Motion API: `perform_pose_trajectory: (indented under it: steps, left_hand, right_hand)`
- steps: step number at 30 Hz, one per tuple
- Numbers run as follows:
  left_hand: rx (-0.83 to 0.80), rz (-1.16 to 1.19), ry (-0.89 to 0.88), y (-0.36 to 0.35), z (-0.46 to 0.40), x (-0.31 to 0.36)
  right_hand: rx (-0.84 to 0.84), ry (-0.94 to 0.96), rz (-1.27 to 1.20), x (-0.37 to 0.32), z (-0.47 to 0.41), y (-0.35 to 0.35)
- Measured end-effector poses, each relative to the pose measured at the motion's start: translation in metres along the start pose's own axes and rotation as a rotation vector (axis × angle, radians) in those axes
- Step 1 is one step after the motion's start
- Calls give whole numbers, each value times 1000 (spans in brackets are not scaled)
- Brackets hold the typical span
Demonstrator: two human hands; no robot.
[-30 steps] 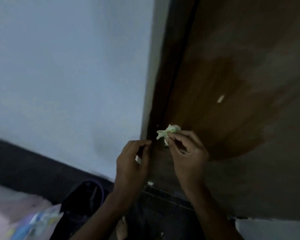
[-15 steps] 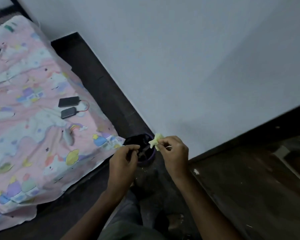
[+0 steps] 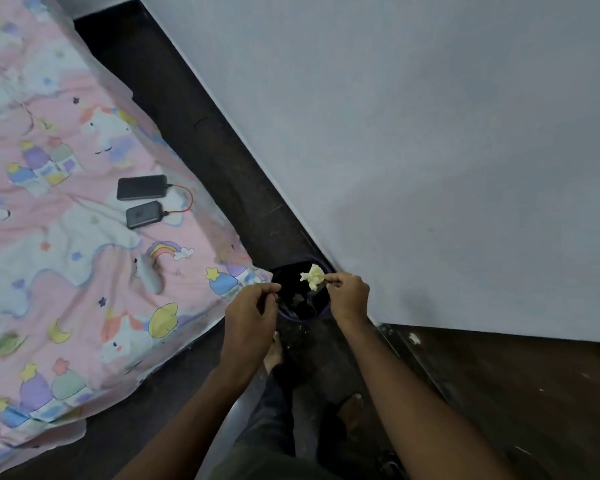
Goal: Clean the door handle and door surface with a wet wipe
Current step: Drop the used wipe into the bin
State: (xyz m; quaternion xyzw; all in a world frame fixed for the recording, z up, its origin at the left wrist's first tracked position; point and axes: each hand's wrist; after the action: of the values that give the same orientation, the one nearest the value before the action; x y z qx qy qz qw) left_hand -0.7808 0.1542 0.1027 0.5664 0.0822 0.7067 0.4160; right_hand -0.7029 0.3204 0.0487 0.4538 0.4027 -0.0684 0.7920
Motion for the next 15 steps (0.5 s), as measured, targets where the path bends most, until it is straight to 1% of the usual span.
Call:
perform_pose_trajectory:
  steps: [4,8,12,15]
  left_hand:
    - [-67,-37,35,-5,-21,-12]
    - [-141,-89,3,-12,-30,-19]
    - [-217,-178,-40,-21,-43,-21]
    - [-229,-226,-71,-27,-58,-17]
  right_hand:
    - [-9,-38,-4,-1,1,-16]
    - [24,-57,-2,-1,10,-22]
    - [50,-32,6,-3,16,-22]
    - [86,17,35,-4,16,-19]
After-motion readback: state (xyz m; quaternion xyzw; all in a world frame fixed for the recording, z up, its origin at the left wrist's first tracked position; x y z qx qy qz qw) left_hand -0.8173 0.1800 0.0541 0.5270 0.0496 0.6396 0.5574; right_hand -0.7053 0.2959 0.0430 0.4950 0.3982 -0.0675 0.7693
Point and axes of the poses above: each hand's wrist, its own z-axis away from the middle knuckle, its own y-axis out of the back of the hand, x = y × z, and after that the axes turned 13 degrees about y, right-handed
